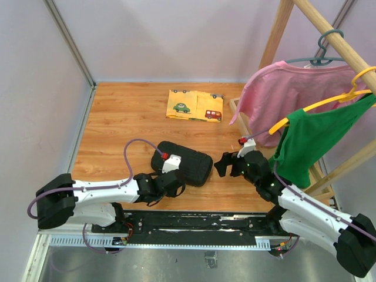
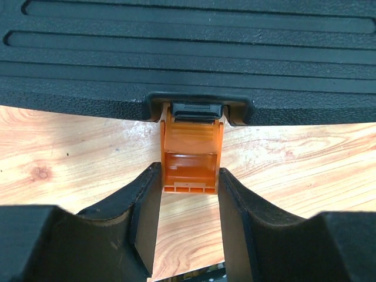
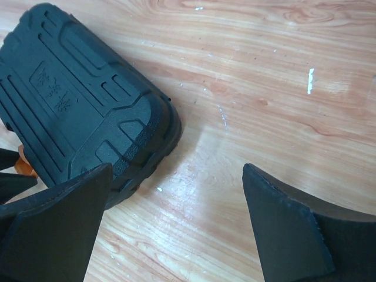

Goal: Sort the tools into containers
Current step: Close the storage box at the center of the board.

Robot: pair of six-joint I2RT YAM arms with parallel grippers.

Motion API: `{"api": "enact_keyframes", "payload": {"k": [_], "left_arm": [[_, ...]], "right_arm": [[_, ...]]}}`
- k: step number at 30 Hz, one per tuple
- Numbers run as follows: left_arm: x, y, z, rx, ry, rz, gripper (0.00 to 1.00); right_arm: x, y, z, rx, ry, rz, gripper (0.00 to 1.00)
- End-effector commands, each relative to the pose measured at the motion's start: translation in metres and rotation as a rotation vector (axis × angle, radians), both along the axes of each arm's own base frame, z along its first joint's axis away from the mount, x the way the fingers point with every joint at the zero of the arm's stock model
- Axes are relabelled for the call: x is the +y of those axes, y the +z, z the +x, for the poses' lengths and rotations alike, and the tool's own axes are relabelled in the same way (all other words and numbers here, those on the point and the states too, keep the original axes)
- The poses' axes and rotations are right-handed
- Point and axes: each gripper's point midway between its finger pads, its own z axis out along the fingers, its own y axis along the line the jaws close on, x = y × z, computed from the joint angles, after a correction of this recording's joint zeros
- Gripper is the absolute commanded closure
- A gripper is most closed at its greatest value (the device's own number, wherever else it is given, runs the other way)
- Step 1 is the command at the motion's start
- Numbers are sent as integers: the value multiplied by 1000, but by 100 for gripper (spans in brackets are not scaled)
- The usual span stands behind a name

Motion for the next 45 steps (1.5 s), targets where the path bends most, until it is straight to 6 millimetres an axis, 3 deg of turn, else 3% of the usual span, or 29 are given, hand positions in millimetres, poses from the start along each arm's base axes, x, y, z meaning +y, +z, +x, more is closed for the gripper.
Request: {"api": "enact_keyframes", "payload": {"k": [1,8,17,23,30,38,45], "left_arm": [[-13,27,9,-58,5,-56,60],[-13,38,11,-67,7,-65,59],[-14,42,15,-84,26,-57,59],[-15,48,17,-93,28,-59,59],[-17,57,22,-114,33,-56,59],[-20,54,23,-109,33,-37,59],[-23,52,25,-106,31,-22,59]], "right_arm": [[-10,25,18,-193,-78,94,7],[-6,45,11,-444,33,132,8],[33,56,-9,-663,386,37,8],[68,44,-42,-828,738,-55,9],[96,27,-76,-978,981,-138,8],[128,8,-85,-1008,1080,-208,7],[157,13,-77,-1094,1014,-158,5]]}}
